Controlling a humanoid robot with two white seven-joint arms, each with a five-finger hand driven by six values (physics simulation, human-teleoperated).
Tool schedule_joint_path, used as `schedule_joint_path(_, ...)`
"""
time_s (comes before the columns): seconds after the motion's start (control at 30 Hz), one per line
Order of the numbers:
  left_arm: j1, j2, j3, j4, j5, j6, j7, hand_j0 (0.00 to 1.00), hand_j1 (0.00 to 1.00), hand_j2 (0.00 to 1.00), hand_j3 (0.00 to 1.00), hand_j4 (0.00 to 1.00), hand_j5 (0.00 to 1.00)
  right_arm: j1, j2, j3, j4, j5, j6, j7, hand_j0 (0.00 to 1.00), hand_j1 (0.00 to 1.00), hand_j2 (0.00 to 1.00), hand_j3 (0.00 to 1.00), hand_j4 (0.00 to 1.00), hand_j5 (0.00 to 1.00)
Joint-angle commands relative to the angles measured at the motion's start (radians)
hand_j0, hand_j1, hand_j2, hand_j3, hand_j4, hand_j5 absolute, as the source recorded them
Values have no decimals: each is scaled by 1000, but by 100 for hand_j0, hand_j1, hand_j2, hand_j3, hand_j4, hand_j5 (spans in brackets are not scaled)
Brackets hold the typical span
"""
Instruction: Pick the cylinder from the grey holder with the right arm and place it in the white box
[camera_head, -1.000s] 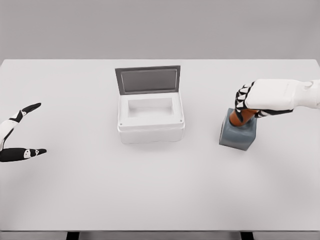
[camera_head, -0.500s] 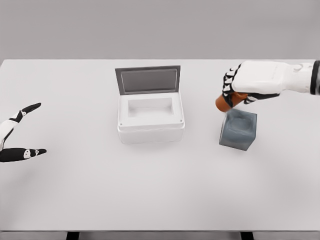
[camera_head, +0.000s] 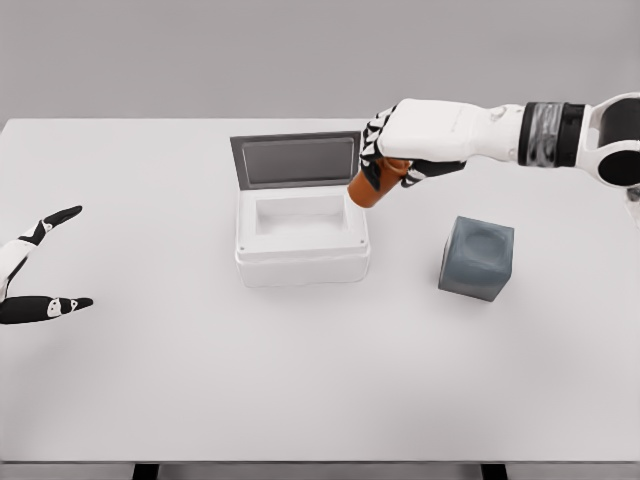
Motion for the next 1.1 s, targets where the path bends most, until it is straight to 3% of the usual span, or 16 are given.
schedule_joint_path(0.0,0,1,0,0,6,1,1,100,100,100,100,100,100,0,33,-2,12,6,10,-1,31,31,31,31,31,31)
schedule_joint_path(0.3,0,1,0,0,6,1,-1,100,100,100,100,100,100,-11,117,1,105,58,9,-1,32,32,32,32,32,32)
schedule_joint_path(0.93,0,1,0,0,6,1,-1,100,100,100,100,100,100,1,102,27,90,81,4,-1,34,34,34,34,34,34)
schedule_joint_path(1.07,0,1,0,0,6,1,-1,100,100,100,100,100,100,2,70,23,27,81,9,-1,36,36,36,36,36,36)
